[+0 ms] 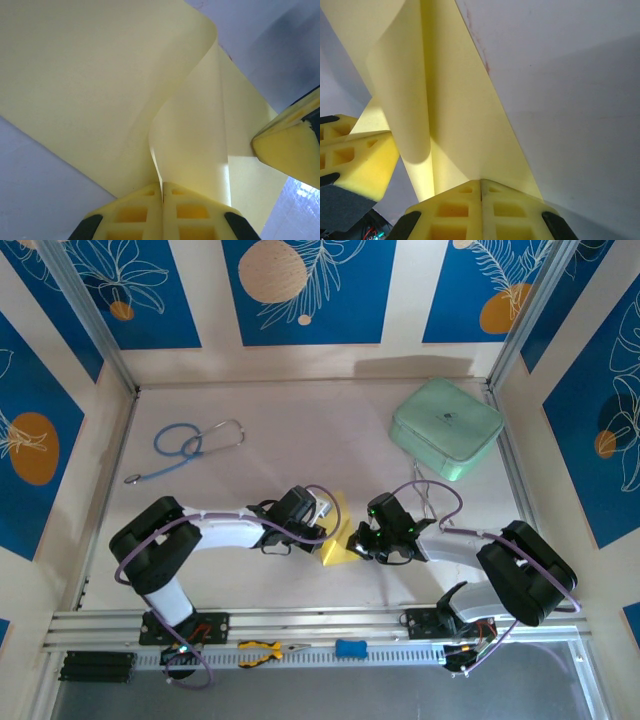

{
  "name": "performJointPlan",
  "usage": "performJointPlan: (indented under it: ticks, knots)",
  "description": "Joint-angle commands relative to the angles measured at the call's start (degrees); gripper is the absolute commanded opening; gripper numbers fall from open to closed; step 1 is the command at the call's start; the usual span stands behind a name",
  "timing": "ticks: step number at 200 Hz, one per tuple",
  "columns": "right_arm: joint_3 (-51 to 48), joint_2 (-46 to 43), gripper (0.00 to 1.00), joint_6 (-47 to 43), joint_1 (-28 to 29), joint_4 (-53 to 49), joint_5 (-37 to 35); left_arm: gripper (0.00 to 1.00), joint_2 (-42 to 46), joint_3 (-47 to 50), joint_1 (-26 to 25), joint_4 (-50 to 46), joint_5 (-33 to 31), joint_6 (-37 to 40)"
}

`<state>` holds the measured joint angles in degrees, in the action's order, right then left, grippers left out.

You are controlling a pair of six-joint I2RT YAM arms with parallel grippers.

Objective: Fold a paper plane with a square sheet of paper (pick it up from the middle)
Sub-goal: Fold the triangle a second time at the center of the table.

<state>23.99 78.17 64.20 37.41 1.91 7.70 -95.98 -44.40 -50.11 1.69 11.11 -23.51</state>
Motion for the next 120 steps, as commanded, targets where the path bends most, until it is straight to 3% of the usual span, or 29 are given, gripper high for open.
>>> performJointPlan:
  ticks: [1, 120]
  knots:
    - [-1.2, 0.9, 0.00, 0.5, 0.5, -5.4, -1.6, 0.04, 0.5, 0.0, 0.6, 1.0, 1.0, 0.7]
    - [-1.5, 0.6, 0.00, 0.7, 0.6, -5.4, -1.7, 0.03, -1.8, -0.3, 0.6, -0.7, 0.4, 0.7]
